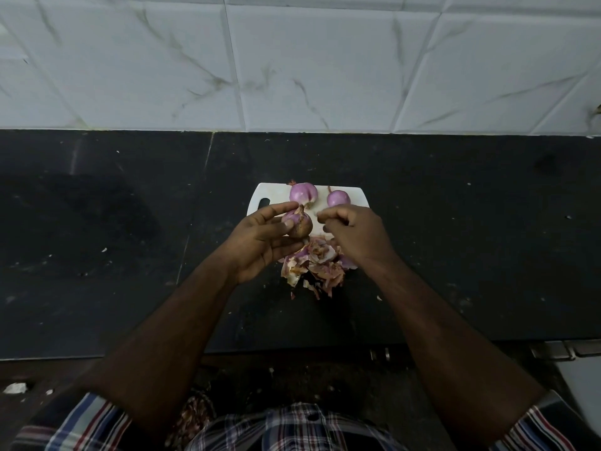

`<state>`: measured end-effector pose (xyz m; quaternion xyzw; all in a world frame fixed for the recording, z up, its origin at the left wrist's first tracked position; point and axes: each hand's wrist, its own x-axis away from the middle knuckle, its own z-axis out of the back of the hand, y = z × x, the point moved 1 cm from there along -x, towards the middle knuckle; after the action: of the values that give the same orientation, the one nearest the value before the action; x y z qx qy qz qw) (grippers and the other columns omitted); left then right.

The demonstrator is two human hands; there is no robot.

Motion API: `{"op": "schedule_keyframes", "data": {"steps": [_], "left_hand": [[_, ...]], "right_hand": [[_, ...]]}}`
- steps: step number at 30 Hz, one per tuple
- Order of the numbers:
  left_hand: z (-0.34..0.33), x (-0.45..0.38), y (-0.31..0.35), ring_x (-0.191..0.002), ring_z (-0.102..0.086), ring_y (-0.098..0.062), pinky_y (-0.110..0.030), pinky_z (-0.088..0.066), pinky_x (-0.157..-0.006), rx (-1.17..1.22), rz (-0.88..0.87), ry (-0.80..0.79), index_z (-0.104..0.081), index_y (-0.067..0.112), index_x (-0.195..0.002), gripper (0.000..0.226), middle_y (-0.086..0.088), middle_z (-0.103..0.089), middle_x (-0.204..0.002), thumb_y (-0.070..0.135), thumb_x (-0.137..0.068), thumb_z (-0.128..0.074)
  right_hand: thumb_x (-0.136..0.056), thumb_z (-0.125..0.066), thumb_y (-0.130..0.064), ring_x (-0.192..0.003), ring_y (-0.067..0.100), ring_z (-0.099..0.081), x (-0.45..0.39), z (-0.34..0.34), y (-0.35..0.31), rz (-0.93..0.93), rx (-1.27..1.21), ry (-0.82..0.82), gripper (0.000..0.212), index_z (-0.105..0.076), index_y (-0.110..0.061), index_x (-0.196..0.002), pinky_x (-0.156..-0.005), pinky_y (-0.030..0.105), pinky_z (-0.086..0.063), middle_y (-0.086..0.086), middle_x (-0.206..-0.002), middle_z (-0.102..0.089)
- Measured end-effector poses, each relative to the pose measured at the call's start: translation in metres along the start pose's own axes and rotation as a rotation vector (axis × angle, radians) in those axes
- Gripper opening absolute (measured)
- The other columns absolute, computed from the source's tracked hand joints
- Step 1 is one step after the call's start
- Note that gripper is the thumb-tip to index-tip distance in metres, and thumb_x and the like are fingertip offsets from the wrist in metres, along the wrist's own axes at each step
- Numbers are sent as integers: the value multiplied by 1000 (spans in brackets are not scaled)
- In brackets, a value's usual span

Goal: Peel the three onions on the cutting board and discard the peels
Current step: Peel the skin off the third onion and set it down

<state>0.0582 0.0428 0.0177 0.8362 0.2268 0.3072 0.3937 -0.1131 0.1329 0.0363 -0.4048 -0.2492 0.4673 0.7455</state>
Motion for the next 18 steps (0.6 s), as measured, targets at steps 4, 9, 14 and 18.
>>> {"op": "schedule_keyframes", "data": {"steps": [4,9,14,18], "left_hand": [[-2,-1,-2,-98,-71,-28,-37,-61,-80,-33,-3,-18,-60,9,-130,40,-12,-71,-106,1,-90,-60],[-5,-1,-2,-90,-72,-25,-32,-61,-72,-65,-21,-11,-58,4,-131,43,-12,-70,-106,3,-88,-63],[-5,-1,-3,-90,-73,-24,-33,-62,-73,-110,-38,-4,-61,6,-126,45,-10,-72,-103,8,-82,-67],[-5,-2,-5,-92,-72,-26,-35,-62,-78,-133,-38,8,-59,4,-130,41,-13,-70,-107,3,-89,-63]], "right_hand": [[-80,-79,-13,-90,0,-65,3,-9,-9,136,-128,20,25,-67,-16,-102,-82,18,-53,-11,-96,-70],[-78,-80,-11,-84,-1,-59,0,-16,-7,130,-98,-33,27,-60,-18,-95,-78,15,-48,-10,-91,-65],[-83,-75,-7,-75,-7,-55,-1,-15,-9,150,-53,-112,26,-55,-21,-89,-70,9,-42,-12,-85,-60],[-86,-71,-6,-72,-10,-54,-2,-13,-9,161,-27,-148,18,-56,-14,-91,-67,8,-40,-12,-83,-58]]}}
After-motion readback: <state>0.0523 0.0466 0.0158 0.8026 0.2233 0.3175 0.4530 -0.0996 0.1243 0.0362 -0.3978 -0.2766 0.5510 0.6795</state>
